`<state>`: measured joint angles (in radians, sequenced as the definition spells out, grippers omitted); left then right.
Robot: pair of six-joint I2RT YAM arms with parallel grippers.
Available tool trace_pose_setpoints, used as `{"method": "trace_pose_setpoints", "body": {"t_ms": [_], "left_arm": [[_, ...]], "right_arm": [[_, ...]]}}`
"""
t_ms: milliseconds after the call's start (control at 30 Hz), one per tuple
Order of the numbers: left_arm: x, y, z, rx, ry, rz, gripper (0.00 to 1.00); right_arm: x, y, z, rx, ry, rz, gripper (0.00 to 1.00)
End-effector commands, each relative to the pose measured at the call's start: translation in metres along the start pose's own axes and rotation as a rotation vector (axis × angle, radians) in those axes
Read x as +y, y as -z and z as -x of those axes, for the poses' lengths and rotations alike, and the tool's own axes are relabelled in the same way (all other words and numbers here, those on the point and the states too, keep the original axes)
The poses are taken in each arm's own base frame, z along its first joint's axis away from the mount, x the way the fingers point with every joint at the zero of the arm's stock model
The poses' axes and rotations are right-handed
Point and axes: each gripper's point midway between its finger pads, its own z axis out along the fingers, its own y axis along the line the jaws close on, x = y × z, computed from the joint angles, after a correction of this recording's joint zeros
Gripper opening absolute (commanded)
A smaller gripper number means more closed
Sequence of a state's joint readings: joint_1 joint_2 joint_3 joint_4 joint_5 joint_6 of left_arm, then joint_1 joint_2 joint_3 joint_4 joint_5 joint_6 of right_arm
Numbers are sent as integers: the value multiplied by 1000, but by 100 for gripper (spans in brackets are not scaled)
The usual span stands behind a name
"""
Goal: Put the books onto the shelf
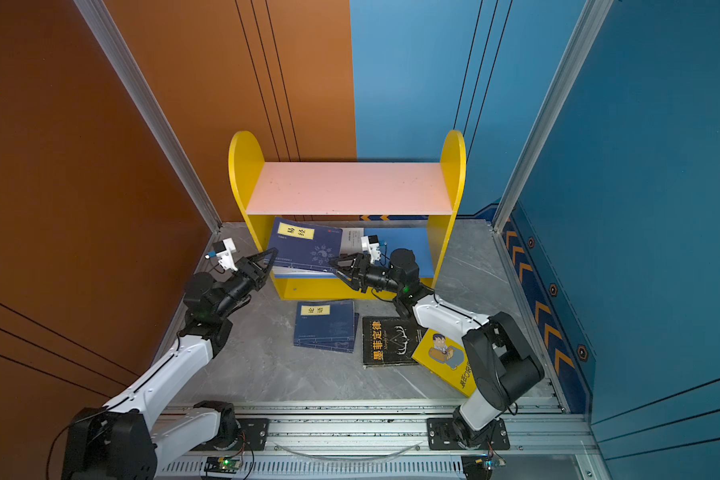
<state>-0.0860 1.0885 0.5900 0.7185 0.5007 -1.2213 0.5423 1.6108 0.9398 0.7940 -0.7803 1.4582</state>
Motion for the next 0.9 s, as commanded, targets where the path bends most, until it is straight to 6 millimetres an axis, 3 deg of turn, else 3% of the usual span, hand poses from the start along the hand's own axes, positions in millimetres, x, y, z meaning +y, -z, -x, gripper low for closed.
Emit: {"method": "trace_pose_setpoints", "body": {"t_ms": [0, 167, 200, 233, 333, 467, 633, 767, 867], "left_arm": [[-19, 2, 10, -41, -42, -71, 0], [-18, -1, 9, -26, -42, -68, 4], [-16, -1, 9, -25, -42, -64, 10], [-16, -2, 11, -25, -47, -60, 25], [-12, 1, 17, -19, -67, -5, 55], [-3, 19, 27, -29, -169, 177, 84], [17, 53, 39, -50, -271, 446, 97], [39, 73, 41, -53, -258, 563, 100], [50, 77, 39, -50, -253, 588, 98]], "right_arm": [[23, -2, 12, -39, 43, 70, 34], [22, -4, 22, -73, 58, 63, 14], [23, -5, 23, -74, 64, 64, 11], [24, -5, 24, -77, 72, 62, 8], [21, -5, 31, -89, 96, 24, 5], [15, -7, 39, -98, 149, -57, 3], [9, -15, 44, -74, 211, -126, 2], [0, -25, 48, -39, 265, -182, 2], [-7, -31, 52, -23, 293, -213, 3]]}}
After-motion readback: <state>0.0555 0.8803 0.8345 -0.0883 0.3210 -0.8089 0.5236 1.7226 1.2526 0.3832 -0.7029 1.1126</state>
